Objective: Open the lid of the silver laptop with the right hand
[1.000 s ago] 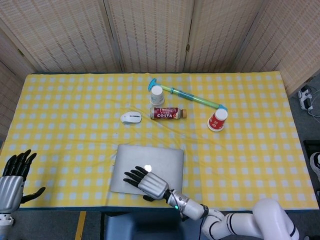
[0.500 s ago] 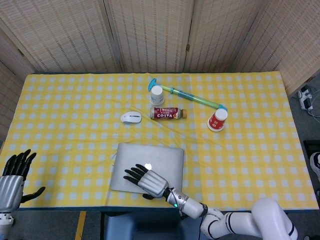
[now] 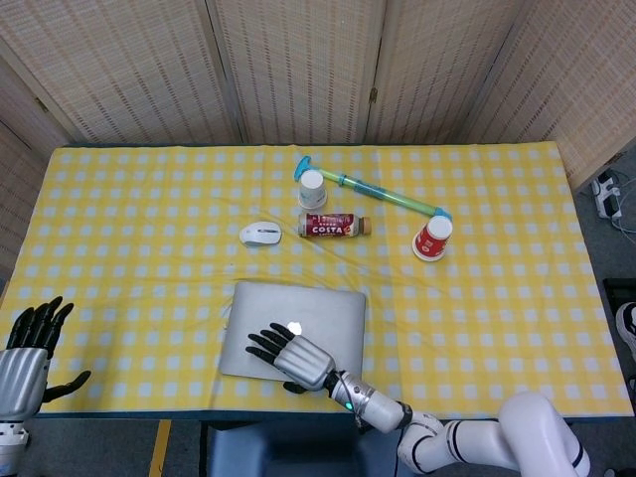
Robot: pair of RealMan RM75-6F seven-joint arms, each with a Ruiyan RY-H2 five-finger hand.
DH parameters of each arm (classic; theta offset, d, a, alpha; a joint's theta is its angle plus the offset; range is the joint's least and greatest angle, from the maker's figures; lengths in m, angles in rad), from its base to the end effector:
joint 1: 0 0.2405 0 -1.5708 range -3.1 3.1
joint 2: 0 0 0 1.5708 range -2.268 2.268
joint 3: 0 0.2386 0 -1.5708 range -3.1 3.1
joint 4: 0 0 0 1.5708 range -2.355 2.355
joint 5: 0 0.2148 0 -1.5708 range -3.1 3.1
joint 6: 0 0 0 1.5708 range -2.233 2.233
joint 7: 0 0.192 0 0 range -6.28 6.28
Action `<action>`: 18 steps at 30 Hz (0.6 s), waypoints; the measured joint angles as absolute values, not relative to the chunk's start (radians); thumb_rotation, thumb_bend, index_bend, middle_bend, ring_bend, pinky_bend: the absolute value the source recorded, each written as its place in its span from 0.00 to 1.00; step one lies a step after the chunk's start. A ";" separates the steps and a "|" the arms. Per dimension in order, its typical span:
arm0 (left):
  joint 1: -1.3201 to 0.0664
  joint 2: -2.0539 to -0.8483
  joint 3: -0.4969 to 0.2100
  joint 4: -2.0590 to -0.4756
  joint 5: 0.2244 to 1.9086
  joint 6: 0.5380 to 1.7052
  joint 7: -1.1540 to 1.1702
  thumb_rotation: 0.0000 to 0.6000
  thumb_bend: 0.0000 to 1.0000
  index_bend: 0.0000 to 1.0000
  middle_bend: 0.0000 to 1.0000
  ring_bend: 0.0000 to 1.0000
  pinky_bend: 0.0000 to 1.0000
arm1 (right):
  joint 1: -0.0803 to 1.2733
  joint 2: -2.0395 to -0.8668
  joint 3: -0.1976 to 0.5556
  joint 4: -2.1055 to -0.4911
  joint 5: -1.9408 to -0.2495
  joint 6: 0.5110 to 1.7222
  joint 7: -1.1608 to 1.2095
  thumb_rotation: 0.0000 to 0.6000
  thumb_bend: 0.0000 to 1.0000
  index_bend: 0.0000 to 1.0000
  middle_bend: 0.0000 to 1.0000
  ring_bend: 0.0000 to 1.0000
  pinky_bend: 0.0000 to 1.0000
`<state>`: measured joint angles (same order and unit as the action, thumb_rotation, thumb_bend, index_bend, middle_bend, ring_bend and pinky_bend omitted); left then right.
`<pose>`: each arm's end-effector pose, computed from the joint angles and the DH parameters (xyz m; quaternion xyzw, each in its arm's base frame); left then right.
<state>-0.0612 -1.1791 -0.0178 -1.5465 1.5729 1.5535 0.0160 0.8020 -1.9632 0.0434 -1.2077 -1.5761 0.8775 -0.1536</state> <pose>-0.2944 0.2142 0.1351 -0.6073 -0.3623 -0.3997 0.5832 -0.0318 -0.2647 -0.1819 0.8510 -0.2819 0.4016 0.1873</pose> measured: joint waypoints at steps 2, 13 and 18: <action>-0.062 -1.180 -0.018 -1.545 1.573 1.553 0.015 1.00 0.16 0.00 0.06 0.04 0.00 | 0.803 -1.962 0.044 -1.208 -1.576 0.880 -0.156 1.00 0.38 0.00 0.00 0.00 0.00; -0.073 -1.188 -0.020 -1.534 1.579 1.542 0.012 1.00 0.16 0.00 0.06 0.04 0.00 | 0.809 -1.961 0.044 -1.202 -1.571 0.883 -0.177 1.00 0.54 0.00 0.00 0.00 0.00; -0.090 -1.196 -0.018 -1.520 1.595 1.526 -0.005 1.00 0.16 0.02 0.07 0.05 0.00 | 0.813 -1.949 0.049 -1.217 -1.576 0.893 -0.204 1.00 0.55 0.00 0.00 0.00 0.00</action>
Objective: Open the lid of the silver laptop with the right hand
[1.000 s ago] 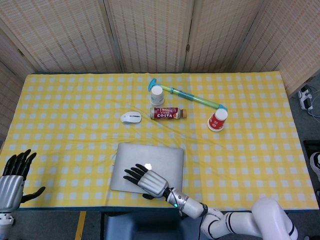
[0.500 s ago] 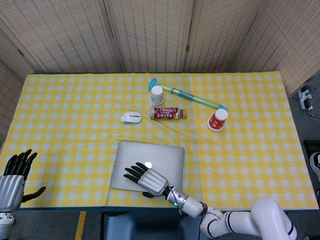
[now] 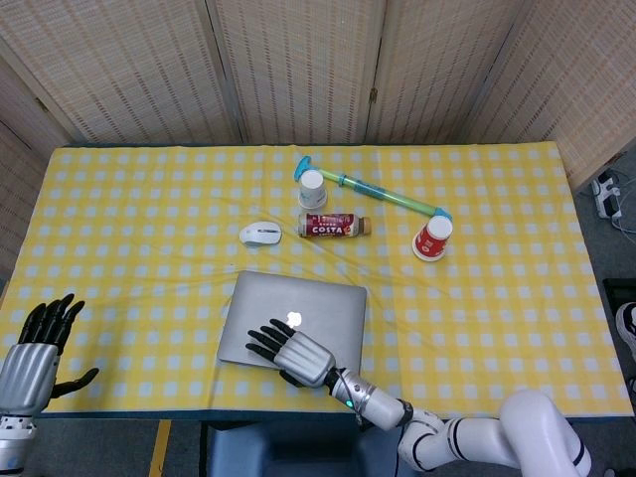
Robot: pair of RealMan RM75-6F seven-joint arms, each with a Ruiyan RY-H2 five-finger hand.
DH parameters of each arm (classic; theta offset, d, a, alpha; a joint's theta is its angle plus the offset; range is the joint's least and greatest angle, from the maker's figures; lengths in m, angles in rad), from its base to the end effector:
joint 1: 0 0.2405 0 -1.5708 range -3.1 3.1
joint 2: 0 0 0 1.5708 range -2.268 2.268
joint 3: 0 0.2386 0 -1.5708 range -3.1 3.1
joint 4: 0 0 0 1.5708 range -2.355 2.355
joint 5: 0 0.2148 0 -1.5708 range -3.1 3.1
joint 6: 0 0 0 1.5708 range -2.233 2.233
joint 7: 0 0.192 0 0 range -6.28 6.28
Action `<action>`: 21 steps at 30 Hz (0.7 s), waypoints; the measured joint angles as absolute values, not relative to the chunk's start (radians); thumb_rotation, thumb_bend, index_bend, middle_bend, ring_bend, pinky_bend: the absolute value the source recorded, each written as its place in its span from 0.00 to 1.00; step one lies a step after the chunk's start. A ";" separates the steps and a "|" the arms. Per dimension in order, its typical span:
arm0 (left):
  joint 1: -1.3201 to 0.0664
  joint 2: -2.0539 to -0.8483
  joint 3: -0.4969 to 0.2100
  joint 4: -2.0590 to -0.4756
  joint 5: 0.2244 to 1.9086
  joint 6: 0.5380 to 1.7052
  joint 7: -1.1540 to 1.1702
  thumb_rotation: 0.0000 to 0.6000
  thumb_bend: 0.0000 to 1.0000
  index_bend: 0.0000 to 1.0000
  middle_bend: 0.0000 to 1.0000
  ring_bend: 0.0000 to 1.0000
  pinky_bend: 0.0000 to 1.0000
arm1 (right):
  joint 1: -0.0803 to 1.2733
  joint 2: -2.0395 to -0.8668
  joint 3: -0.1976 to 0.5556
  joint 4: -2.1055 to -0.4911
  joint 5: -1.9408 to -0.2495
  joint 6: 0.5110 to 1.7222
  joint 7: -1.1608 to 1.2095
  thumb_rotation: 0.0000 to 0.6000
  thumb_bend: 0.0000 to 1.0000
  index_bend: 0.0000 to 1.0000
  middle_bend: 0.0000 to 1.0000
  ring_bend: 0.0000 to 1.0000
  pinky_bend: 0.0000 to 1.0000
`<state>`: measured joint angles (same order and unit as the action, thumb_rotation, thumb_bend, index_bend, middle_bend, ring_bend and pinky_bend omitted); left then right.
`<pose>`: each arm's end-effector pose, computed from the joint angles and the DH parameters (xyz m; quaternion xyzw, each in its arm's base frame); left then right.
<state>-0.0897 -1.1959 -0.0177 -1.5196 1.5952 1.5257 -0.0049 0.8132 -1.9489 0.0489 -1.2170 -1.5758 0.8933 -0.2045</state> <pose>-0.2901 0.2226 0.1256 -0.6225 -0.3603 -0.4061 0.5637 -0.0285 -0.2699 -0.1755 0.8549 -0.2539 0.4049 0.2021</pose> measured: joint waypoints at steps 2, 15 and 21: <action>-0.100 -1.199 -0.014 -1.515 1.607 1.515 -0.021 1.00 0.17 0.04 0.08 0.06 0.00 | 0.815 -1.943 0.052 -1.224 -1.577 0.896 -0.215 1.00 0.55 0.00 0.00 0.00 0.00; -0.232 -1.212 0.047 -1.478 1.747 1.362 -0.099 1.00 0.62 0.13 0.15 0.11 0.00 | 0.832 -1.870 0.092 -1.337 -1.550 0.898 -0.359 1.00 0.62 0.00 0.00 0.00 0.00; -0.268 -1.234 0.075 -1.464 1.758 1.299 -0.125 1.00 0.70 0.13 0.15 0.12 0.00 | 0.837 -1.846 0.107 -1.377 -1.527 0.896 -0.403 1.00 0.66 0.00 0.00 0.00 0.00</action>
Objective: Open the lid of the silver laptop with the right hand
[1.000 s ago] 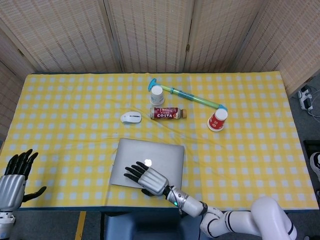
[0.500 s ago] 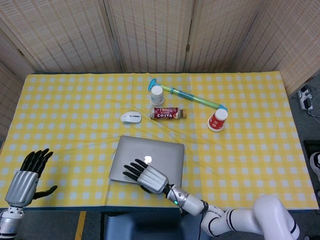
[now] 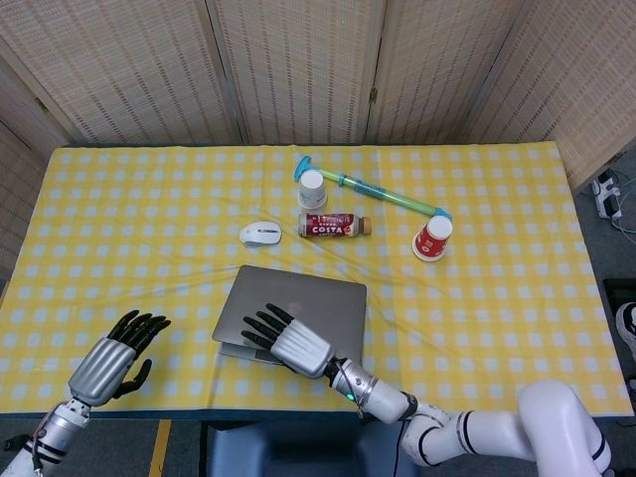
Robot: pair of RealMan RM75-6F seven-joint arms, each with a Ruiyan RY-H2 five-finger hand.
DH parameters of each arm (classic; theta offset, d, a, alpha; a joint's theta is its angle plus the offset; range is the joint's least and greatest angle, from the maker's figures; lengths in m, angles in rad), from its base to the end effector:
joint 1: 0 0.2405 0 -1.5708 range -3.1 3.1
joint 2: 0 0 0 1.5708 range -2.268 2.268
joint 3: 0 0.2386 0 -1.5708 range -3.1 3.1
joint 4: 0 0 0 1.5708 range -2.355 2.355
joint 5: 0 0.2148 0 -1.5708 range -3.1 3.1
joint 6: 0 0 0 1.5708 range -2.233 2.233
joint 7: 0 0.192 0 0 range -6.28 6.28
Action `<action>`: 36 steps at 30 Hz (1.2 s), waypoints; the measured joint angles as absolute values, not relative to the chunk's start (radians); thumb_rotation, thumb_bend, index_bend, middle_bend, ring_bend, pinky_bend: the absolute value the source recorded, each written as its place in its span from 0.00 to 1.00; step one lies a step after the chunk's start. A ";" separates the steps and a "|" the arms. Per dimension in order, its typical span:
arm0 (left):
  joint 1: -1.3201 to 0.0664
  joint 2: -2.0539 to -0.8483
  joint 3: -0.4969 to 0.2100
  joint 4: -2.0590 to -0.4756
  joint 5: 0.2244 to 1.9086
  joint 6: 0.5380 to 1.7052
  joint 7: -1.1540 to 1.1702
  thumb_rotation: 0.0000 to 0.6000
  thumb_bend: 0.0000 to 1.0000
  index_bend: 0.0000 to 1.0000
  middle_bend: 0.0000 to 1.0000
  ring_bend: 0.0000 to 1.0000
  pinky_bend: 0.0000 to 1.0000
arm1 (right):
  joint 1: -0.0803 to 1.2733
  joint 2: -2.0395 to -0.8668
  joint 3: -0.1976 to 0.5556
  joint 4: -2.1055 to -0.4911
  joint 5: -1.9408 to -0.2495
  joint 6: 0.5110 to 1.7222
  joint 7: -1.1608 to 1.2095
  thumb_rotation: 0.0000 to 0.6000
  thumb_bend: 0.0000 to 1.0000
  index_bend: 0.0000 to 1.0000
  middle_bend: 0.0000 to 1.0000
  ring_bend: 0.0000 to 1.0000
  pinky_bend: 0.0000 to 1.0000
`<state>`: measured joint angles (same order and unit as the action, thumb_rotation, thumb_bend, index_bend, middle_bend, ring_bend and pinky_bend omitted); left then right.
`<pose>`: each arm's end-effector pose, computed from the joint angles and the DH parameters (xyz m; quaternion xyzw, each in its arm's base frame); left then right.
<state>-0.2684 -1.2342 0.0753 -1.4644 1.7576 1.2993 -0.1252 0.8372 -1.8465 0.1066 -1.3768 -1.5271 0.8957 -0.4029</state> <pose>-0.2587 0.2382 0.0518 -0.7412 -0.3786 -0.3843 0.3995 -0.0066 -0.2817 -0.1415 0.8568 -0.1926 0.4150 0.2377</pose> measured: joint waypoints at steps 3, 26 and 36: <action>-0.284 -1.249 0.090 -1.455 1.763 1.274 -0.135 1.00 0.76 0.13 0.15 0.12 0.00 | 0.839 -1.838 0.112 -1.392 -1.517 0.896 -0.416 1.00 0.69 0.00 0.00 0.00 0.00; -0.462 -1.374 0.121 -1.447 1.830 1.094 -0.093 1.00 0.91 0.08 0.13 0.07 0.00 | 0.860 -1.820 0.126 -1.422 -1.475 0.901 -0.472 1.00 0.72 0.00 0.00 0.00 0.00; -0.495 -1.425 0.121 -1.426 1.767 1.023 -0.058 1.00 0.91 0.08 0.13 0.07 0.00 | 0.866 -1.817 0.128 -1.425 -1.466 0.905 -0.475 1.00 0.71 0.00 0.00 0.00 0.00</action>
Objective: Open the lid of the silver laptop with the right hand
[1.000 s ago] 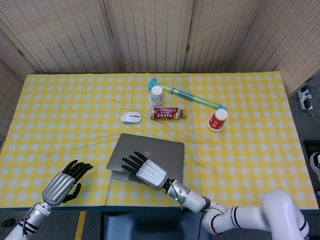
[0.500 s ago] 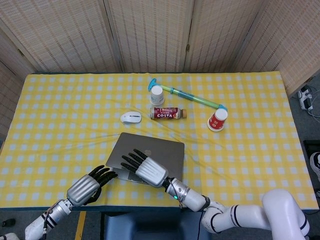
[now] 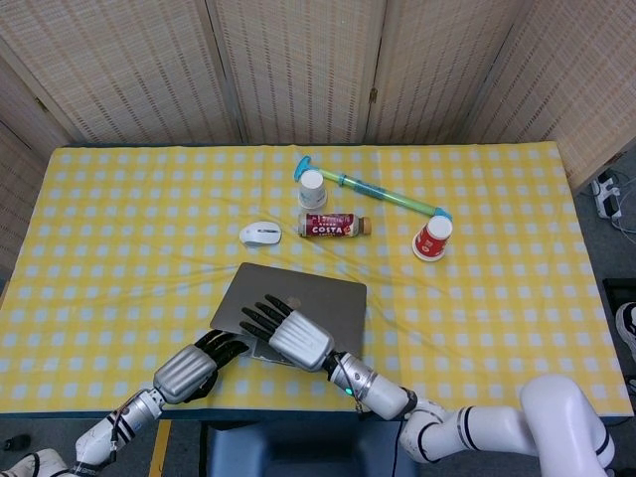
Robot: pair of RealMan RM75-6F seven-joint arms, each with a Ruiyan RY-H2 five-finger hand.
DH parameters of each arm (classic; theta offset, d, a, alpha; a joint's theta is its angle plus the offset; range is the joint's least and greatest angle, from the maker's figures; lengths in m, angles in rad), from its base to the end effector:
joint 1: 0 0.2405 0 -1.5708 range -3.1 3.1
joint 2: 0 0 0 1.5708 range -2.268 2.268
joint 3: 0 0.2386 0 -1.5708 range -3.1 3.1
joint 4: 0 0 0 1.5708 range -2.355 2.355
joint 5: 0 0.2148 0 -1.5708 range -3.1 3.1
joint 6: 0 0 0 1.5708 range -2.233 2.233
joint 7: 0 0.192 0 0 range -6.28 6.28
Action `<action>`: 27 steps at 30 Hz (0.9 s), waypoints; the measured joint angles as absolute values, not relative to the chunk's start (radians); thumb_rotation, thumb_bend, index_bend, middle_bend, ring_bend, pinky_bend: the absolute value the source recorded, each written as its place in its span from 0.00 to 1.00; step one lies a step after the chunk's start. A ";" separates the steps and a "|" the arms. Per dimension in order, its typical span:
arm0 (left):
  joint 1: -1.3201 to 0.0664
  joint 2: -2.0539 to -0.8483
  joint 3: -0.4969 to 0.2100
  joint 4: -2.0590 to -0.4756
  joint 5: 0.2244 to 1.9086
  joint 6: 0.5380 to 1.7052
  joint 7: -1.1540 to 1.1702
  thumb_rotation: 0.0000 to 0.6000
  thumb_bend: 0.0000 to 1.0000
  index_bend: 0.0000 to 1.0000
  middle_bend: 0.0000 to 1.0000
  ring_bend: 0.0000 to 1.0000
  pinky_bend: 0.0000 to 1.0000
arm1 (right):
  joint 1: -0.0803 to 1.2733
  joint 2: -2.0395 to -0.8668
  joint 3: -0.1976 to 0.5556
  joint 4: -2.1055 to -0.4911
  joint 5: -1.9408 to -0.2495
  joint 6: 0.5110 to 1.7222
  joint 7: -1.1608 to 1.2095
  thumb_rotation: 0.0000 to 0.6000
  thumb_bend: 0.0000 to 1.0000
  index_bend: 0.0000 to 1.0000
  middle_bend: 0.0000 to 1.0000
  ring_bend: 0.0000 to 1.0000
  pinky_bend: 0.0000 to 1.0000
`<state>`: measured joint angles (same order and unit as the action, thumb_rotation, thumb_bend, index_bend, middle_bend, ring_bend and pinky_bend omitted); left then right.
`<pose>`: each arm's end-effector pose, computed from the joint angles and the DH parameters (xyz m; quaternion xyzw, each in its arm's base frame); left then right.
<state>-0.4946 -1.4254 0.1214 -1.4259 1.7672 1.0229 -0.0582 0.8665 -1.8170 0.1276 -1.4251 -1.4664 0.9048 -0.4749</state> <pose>-0.2047 0.2482 -0.0527 -0.8353 -0.3520 -0.3279 0.2663 0.0035 -0.2902 -0.1299 0.8535 -0.1801 0.4171 0.2552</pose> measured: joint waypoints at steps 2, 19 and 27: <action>-0.500 -1.436 0.121 -1.421 1.754 1.012 -0.057 1.00 0.91 0.08 0.13 0.07 0.00 | 0.868 -1.816 0.127 -1.425 -1.466 0.906 -0.475 1.00 0.71 0.00 0.00 0.00 0.00; -0.527 -1.444 0.131 -1.425 1.695 0.976 -0.028 0.98 0.91 0.08 0.13 0.07 0.00 | 0.860 -1.783 0.132 -1.444 -1.450 0.931 -0.479 1.00 0.71 0.00 0.00 0.00 0.00; -0.538 -1.444 0.136 -1.435 1.687 0.969 -0.014 0.98 0.91 0.08 0.13 0.07 0.00 | 0.853 -1.751 0.144 -1.466 -1.437 0.948 -0.473 1.00 0.71 0.00 0.00 0.00 0.00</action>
<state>-0.5378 -1.4435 0.1360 -1.4346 1.6866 0.9695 -0.0137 0.8527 -1.7508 0.1439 -1.4658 -1.4371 0.9479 -0.4727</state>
